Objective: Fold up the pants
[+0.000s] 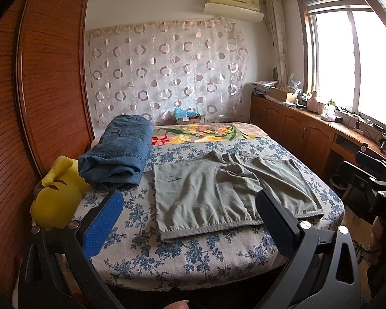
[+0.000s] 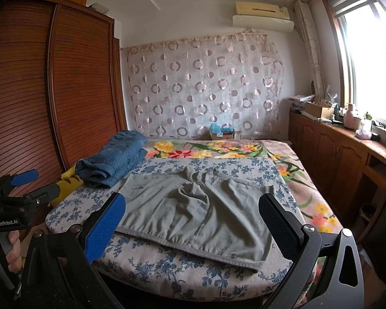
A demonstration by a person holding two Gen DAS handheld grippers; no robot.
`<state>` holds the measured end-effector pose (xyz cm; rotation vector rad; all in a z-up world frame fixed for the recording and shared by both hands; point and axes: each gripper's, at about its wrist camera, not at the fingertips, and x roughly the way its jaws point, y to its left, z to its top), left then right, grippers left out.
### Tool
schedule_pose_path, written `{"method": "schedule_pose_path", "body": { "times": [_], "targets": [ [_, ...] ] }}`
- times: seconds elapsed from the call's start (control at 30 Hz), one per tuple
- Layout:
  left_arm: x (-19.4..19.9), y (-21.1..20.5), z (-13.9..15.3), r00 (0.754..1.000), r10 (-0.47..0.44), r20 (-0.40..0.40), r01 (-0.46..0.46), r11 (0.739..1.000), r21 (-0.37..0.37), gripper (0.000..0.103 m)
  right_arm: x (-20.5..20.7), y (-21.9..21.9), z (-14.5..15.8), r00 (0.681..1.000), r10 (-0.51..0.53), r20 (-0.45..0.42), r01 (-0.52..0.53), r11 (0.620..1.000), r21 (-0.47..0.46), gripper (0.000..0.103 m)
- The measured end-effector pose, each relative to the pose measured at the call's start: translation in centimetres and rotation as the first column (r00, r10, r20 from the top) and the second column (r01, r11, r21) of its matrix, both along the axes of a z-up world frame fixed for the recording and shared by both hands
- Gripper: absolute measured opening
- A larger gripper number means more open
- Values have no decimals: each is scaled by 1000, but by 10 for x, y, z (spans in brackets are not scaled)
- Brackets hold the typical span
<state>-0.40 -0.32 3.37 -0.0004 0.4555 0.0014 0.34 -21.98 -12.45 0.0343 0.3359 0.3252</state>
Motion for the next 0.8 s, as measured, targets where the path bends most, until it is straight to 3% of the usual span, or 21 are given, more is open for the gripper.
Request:
{"method": "schedule_pose_path", "body": {
  "times": [0.23,0.8],
  "targets": [
    [11,-12,-1,999,-31,-27,31,999,11,103,7,-7,-5,1000,4,-24,-4,1000,-4,103],
    [65,-6,-58,990,-92,-111,91,996,-10,103,36,-26,-11,997,15,-76,-20,998,-60,99]
  ]
}}
